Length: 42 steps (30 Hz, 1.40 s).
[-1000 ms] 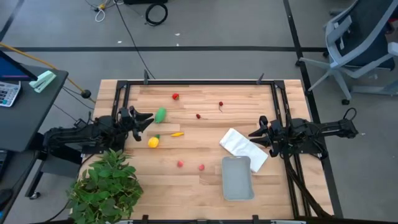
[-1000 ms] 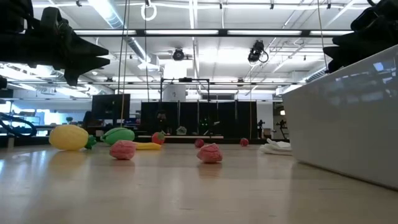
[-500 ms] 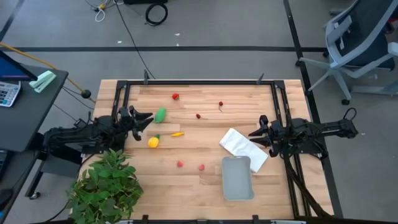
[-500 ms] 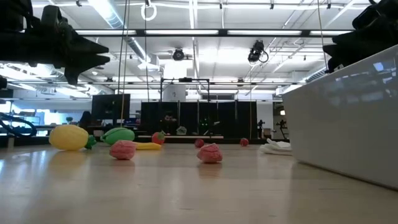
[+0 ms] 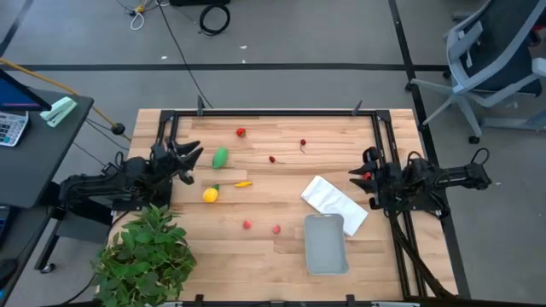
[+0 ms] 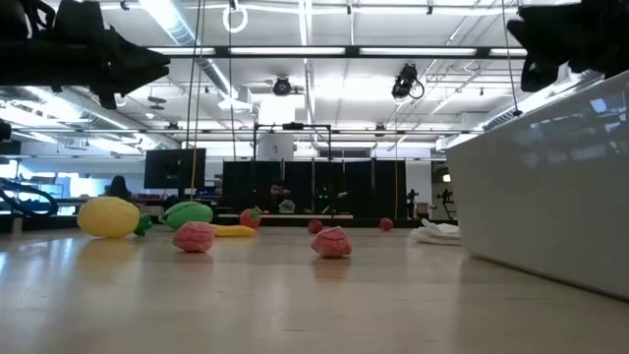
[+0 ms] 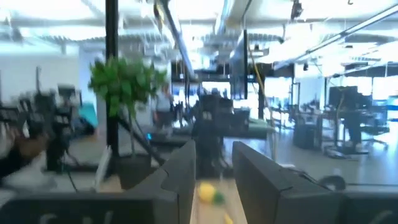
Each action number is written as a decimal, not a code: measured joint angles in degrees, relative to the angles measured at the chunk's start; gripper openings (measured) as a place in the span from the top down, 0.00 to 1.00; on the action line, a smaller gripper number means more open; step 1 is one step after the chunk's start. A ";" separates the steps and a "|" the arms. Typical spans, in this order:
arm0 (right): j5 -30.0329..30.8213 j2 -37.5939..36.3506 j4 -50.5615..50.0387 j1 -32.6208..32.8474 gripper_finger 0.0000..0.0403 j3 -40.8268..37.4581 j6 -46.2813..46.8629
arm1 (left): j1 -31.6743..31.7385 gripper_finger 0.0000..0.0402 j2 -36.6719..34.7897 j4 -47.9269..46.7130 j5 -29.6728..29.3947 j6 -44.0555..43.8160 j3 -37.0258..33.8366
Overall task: Pick and placing Produce into tupperware
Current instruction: Put the right red strawberry into the gray bin
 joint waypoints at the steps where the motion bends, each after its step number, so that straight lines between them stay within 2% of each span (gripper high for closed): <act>1: -0.05 0.00 1.21 0.00 0.72 0.00 1.62 | 0.00 0.66 0.03 -0.27 0.02 1.51 0.10; 4: -0.09 0.00 4.14 0.00 0.72 0.02 5.26 | 0.00 0.67 0.80 -1.27 0.02 4.86 1.71; 7: -0.07 0.00 5.13 0.00 0.72 0.02 5.09 | 0.00 0.69 1.95 -3.97 0.02 5.36 5.29; 13: 0.83 0.46 3.38 -0.02 0.72 0.04 11.12 | 0.00 0.74 8.24 -26.33 0.02 -0.05 18.22; 16: 6.12 2.55 2.88 -0.02 0.72 0.04 11.28 | 0.00 0.76 13.67 -32.65 0.01 1.11 23.85; 22: 17.95 11.04 -1.23 -0.02 0.72 3.72 14.47 | 0.70 0.79 23.39 -27.84 -0.75 4.67 27.37; 26: 24.19 19.60 -14.95 -0.02 0.72 12.34 15.00 | 3.58 0.78 28.37 -27.89 -5.93 5.88 28.14; 29: 27.03 27.99 -28.47 -0.02 0.72 21.78 17.59 | 6.41 0.76 30.91 -30.67 -7.32 5.85 28.14; 36: 27.05 49.21 -64.41 -0.02 0.72 41.31 33.62 | 9.73 0.75 33.25 -32.33 -7.41 2.83 28.14; 39: 25.48 56.32 -74.98 -0.43 0.72 45.21 41.25 | 9.92 0.76 33.11 -32.20 -7.41 2.86 28.14; 42: 22.83 60.98 -80.49 -1.23 0.72 46.38 46.29 | 9.92 0.77 33.06 -31.61 -7.40 2.88 28.14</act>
